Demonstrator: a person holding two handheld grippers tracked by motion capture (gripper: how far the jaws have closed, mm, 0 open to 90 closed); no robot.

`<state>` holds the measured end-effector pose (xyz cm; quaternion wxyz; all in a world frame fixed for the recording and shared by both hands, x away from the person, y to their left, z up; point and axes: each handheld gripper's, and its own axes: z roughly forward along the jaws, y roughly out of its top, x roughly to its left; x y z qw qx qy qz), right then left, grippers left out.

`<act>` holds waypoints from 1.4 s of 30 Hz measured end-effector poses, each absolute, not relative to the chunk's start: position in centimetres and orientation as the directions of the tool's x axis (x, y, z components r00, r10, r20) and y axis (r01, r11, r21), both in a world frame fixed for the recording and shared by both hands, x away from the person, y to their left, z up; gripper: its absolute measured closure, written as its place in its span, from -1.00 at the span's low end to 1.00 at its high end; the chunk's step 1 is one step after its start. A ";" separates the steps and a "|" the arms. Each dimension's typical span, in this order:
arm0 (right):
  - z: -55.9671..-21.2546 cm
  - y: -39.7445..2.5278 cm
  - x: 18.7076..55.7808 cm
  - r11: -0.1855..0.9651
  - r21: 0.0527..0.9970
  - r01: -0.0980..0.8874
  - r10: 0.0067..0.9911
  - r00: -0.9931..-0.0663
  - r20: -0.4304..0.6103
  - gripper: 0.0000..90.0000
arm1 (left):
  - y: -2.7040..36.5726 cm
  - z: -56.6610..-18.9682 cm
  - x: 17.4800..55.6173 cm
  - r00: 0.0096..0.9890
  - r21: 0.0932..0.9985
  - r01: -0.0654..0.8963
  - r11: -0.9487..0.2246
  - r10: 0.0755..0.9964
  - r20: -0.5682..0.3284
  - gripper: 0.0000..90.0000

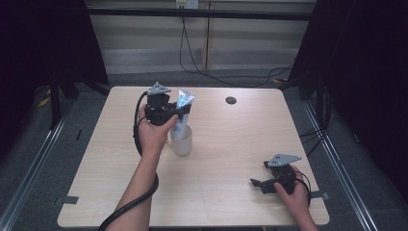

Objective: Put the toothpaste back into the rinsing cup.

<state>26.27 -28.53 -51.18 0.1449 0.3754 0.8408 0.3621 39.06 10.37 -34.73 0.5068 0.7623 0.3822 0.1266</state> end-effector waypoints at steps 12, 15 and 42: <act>-51.2 -28.5 26.3 0.456 0.718 0.526 0.737 -0.676 0.027 -0.77 | 9.9 -35.1 39.9 0.670 0.868 0.453 -0.201 0.719 -0.184 0.45; -51.2 -28.5 26.3 0.456 0.718 0.525 0.736 -0.676 0.027 -0.77 | 9.6 -35.1 40.1 0.674 0.869 0.450 -0.208 0.718 -0.177 0.45; -51.2 -28.5 26.3 0.456 0.718 0.525 0.736 -0.677 0.027 -0.77 | 9.9 -36.9 40.2 0.640 0.869 0.459 -0.187 0.748 -0.178 0.44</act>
